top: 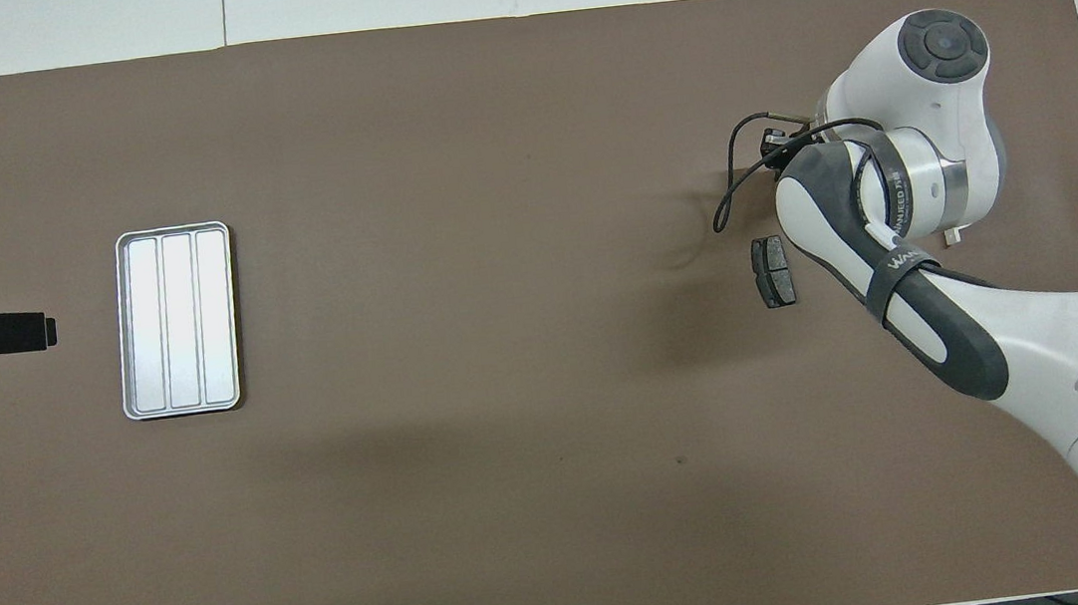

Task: Pick bearing gear from pile to tray
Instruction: 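Lower the right gripper, grasp the black bearing gear and lift it, then carry the bearing gear to mid-table and set it down with the right gripper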

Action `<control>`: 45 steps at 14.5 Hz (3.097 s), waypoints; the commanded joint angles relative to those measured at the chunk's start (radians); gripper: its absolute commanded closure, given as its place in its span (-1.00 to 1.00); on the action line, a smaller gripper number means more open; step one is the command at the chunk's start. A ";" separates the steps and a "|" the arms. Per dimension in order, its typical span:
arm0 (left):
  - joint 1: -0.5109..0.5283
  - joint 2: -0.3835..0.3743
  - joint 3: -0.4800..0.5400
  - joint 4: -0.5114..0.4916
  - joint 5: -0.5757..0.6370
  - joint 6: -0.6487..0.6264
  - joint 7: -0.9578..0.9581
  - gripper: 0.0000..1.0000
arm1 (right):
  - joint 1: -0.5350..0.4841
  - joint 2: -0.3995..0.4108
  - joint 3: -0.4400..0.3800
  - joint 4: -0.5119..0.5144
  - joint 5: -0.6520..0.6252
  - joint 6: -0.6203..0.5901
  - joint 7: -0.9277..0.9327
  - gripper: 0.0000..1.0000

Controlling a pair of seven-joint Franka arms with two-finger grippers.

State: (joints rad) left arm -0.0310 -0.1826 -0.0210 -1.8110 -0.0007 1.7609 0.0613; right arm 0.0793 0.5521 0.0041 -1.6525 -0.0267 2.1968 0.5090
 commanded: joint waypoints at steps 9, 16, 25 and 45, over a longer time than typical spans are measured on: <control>0.002 -0.017 -0.001 -0.017 -0.004 -0.001 0.012 -1.00 | 0.060 -0.190 0.017 0.122 -0.025 -0.421 -0.041 1.00; 0.002 -0.015 -0.001 -0.017 -0.004 -0.001 0.012 -1.00 | 0.252 -0.366 0.045 0.135 0.017 -0.571 0.234 1.00; 0.002 -0.015 -0.001 -0.017 -0.004 -0.001 0.012 -1.00 | 0.555 -0.386 0.060 0.018 0.076 -0.447 0.756 1.00; 0.002 -0.015 -0.001 -0.017 -0.004 -0.001 0.012 -1.00 | 0.659 -0.170 0.059 -0.230 0.039 0.055 0.838 1.00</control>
State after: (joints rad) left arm -0.0310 -0.1826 -0.0210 -1.8110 -0.0007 1.7609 0.0613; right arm 0.7345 0.3786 0.0682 -1.8909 0.0249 2.2370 1.3195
